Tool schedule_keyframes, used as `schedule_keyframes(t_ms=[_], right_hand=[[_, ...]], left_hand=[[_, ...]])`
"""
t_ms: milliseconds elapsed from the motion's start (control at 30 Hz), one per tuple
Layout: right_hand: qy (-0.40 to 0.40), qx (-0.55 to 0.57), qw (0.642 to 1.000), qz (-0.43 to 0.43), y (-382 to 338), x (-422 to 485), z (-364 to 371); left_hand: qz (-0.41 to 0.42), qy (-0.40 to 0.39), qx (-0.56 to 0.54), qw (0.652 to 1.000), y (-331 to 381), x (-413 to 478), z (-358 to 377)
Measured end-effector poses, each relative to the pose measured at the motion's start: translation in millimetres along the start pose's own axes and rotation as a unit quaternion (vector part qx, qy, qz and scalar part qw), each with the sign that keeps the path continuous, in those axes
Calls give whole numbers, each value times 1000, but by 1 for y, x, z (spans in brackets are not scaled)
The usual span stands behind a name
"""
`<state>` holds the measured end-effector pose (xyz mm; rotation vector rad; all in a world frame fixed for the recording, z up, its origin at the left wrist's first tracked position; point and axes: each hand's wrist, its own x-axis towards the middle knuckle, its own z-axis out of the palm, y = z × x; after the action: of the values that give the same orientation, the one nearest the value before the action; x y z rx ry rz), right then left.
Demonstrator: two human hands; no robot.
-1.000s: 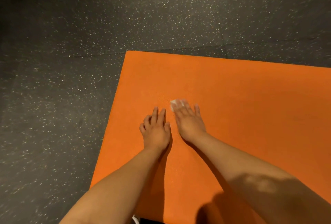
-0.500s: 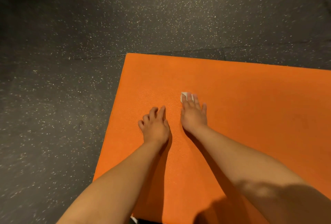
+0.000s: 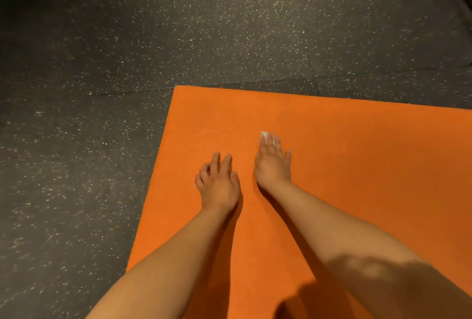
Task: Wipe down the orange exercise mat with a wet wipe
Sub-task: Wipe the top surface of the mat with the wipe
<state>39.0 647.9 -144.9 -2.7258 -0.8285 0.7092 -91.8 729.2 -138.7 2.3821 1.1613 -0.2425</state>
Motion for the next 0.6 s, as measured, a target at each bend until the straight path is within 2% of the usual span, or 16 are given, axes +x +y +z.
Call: schedule_keyframes(t_ms=[100, 167, 233, 333, 400, 533, 600], right_hand=[[-51, -16, 990, -129, -22, -11, 13], [-46, -50, 983, -173, -13, -3, 11], [-16, -66, 989, -133, 5, 15, 2], [25, -36, 999, -6, 22, 38, -13], [30, -16, 999, 2, 9, 41, -10], [-35, -30, 984, -169, -25, 30, 5], [-28, -55, 980, -191, -15, 41, -1]], left_hand=[[0, 15, 14, 1000, 8, 11, 0], [5, 12, 23, 1000, 9, 18, 1], [1, 3, 32, 999, 9, 22, 3], [2, 13, 30, 999, 9, 24, 5], [-4, 29, 17, 999, 10, 30, 3], [14, 39, 5, 999, 16, 46, -1], [13, 25, 12, 1000, 16, 52, 0]])
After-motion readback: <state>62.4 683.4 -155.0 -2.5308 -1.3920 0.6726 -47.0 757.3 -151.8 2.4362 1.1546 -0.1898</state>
